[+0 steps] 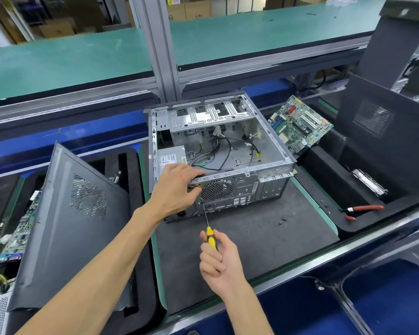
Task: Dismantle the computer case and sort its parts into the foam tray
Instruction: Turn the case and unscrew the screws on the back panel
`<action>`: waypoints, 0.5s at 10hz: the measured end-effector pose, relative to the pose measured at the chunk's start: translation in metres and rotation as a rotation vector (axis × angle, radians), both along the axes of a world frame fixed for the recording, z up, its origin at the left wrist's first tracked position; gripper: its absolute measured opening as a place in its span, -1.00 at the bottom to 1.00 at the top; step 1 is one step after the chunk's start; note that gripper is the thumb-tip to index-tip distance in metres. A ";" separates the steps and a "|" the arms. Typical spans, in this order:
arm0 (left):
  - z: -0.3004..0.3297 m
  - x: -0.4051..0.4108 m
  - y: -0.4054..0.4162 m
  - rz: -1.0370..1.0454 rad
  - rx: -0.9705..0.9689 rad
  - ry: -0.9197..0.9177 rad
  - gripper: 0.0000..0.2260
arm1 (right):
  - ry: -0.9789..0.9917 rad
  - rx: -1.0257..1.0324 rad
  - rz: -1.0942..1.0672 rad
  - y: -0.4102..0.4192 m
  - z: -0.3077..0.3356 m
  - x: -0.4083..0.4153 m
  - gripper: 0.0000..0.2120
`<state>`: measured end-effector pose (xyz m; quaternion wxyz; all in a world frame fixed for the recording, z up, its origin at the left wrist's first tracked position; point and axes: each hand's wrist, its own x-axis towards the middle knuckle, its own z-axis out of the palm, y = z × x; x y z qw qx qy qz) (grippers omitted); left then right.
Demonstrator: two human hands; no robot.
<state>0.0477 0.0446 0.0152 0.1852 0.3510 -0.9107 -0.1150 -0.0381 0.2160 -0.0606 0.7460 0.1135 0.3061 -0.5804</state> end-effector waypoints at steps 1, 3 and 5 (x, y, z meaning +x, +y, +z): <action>-0.001 0.000 0.001 0.013 -0.002 0.017 -0.59 | 1.365 0.099 0.277 0.002 0.001 -0.006 -0.62; 0.001 0.000 0.003 0.012 0.005 0.012 -0.59 | 0.815 0.153 0.298 -0.006 -0.005 -0.005 -0.51; 0.001 -0.001 0.003 0.016 0.005 0.010 -0.59 | 0.622 -0.024 0.114 0.001 -0.009 -0.007 -0.82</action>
